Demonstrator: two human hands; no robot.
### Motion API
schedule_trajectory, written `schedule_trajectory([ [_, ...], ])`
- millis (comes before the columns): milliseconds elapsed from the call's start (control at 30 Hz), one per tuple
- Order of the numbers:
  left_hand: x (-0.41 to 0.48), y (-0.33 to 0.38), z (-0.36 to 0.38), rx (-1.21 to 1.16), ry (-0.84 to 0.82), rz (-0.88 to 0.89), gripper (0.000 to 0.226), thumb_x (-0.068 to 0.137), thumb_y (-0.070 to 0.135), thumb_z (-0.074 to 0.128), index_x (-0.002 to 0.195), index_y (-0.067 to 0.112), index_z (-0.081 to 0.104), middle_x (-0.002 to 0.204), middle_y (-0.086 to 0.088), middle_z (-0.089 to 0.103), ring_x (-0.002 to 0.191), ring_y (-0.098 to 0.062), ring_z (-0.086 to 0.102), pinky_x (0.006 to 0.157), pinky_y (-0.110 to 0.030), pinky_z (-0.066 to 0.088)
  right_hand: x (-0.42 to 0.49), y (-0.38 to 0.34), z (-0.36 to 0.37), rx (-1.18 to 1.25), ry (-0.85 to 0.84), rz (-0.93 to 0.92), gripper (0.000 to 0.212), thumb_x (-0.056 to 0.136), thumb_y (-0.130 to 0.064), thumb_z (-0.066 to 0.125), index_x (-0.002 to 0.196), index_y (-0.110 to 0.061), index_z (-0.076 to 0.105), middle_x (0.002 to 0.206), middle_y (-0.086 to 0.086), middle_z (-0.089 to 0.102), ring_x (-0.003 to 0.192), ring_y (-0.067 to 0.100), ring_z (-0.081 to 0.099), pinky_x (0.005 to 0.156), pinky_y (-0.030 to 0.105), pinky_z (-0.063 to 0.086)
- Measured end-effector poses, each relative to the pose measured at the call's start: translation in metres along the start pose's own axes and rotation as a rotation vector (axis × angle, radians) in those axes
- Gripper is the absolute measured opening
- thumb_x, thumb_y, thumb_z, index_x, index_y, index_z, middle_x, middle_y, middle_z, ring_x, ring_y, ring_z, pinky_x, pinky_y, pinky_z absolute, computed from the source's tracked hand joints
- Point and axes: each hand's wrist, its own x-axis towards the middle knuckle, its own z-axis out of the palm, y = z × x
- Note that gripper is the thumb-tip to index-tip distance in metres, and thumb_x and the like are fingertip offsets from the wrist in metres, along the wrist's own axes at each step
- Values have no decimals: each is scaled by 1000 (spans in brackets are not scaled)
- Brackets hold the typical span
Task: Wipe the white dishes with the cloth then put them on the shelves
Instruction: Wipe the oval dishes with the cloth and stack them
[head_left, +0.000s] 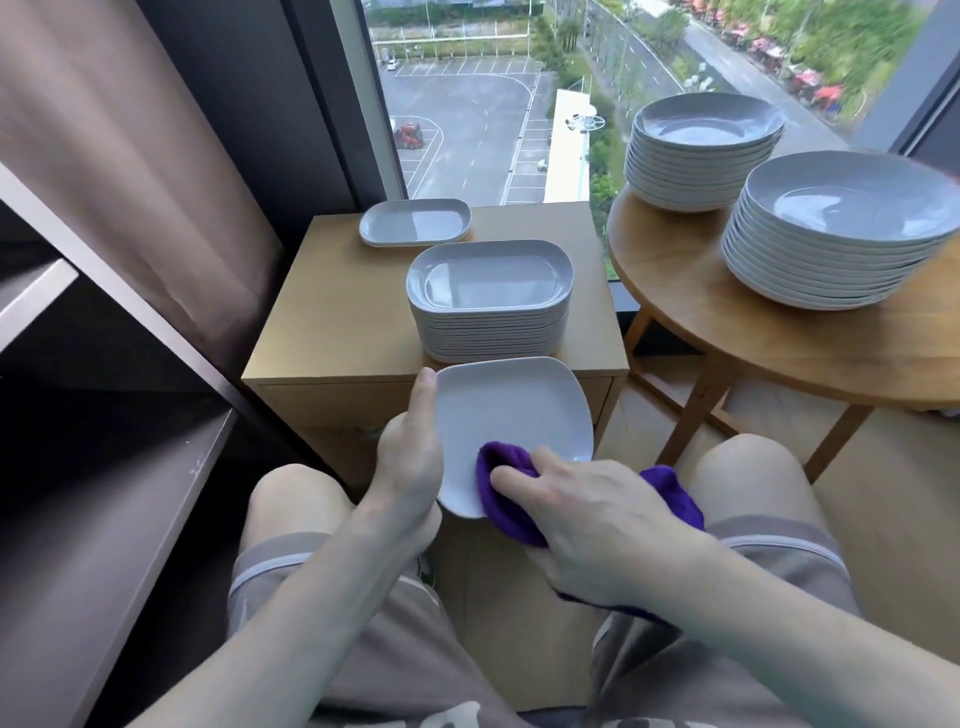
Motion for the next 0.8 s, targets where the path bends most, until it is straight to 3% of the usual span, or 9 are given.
schedule_trajectory([
  [100, 1, 6, -5, 30, -15, 52, 52, 105, 55, 49, 97, 12, 76, 101, -9, 81, 90, -26, 78, 86, -44, 60, 1, 26, -7, 4, -12, 80, 38, 88, -42, 56, 121, -32, 39, 108, -1, 55, 85, 28, 62, 72, 43, 58],
  [300, 5, 10, -9, 78, -72, 67, 56, 106, 55, 48, 89, 15, 82, 96, -9, 81, 86, -25, 80, 64, -32, 63, 4, 60, -13, 34, -24, 235, 30, 86, -43, 57, 112, -34, 43, 98, -5, 55, 84, 23, 58, 70, 36, 51],
  [533, -1, 0, 3, 168, -177, 21, 57, 108, 52, 43, 79, 28, 86, 92, -8, 81, 78, -20, 79, 57, -27, 60, 7, 53, -12, -74, 69, 297, 31, 90, -40, 54, 115, -26, 43, 97, 2, 50, 78, 28, 57, 63, 35, 42],
  [633, -4, -7, 11, 235, -162, -8, 61, 107, 52, 45, 81, 13, 82, 92, -11, 80, 76, -23, 76, 61, -30, 59, 8, 35, -12, -111, 115, 254, 33, 89, -36, 52, 118, -24, 42, 107, 7, 52, 82, 34, 61, 61, 35, 38],
  [733, -3, -9, 11, 279, -121, 11, 53, 107, 54, 46, 95, 9, 71, 88, -16, 67, 81, -28, 62, 74, -41, 48, 6, 15, -8, -91, 96, 111, 36, 88, -37, 55, 118, -25, 39, 105, 5, 49, 77, 34, 60, 58, 35, 42],
  [800, 0, -7, 8, 252, -84, 10, 51, 107, 53, 48, 92, 9, 69, 88, -15, 66, 82, -29, 62, 76, -43, 48, 3, 9, -7, -35, 70, 29, 38, 89, -40, 57, 119, -26, 39, 104, 4, 50, 76, 34, 60, 60, 38, 48],
])
